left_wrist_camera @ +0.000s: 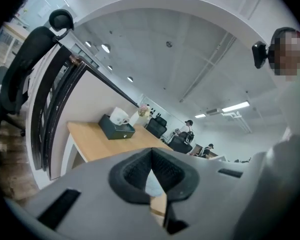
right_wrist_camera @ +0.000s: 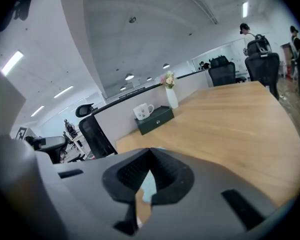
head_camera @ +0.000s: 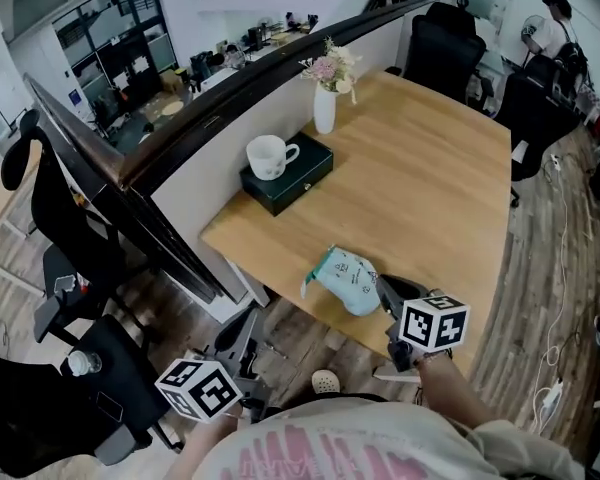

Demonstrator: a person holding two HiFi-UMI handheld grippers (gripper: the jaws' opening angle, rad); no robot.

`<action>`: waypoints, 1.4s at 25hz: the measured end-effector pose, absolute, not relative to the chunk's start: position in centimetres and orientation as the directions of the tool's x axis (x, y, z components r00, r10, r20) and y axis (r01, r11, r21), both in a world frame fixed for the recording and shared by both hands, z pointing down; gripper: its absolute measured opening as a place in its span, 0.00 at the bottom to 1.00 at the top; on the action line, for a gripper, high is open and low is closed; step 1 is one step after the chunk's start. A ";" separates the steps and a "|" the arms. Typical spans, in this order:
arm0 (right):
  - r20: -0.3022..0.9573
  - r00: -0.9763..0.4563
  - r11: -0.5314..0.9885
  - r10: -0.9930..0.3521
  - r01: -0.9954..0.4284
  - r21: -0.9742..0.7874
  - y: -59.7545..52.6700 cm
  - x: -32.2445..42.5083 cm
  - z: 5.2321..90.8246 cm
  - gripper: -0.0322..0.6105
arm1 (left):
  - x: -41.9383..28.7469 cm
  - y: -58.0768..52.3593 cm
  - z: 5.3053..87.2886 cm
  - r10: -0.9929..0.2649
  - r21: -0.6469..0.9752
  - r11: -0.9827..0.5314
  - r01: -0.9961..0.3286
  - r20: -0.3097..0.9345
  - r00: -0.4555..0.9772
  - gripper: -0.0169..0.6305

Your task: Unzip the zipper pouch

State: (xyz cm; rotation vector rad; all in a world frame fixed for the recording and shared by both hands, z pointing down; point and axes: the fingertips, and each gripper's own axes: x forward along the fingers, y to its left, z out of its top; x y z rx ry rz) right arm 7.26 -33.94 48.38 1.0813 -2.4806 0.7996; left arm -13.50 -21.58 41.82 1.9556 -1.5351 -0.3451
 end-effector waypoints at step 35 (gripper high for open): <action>0.912 -0.397 0.960 0.098 -0.203 -0.191 -44.9 -3.9 61.9 0.36 | -20.3 -24.4 45.8 -0.950 0.583 0.194 -0.789 0.314 -0.001 0.03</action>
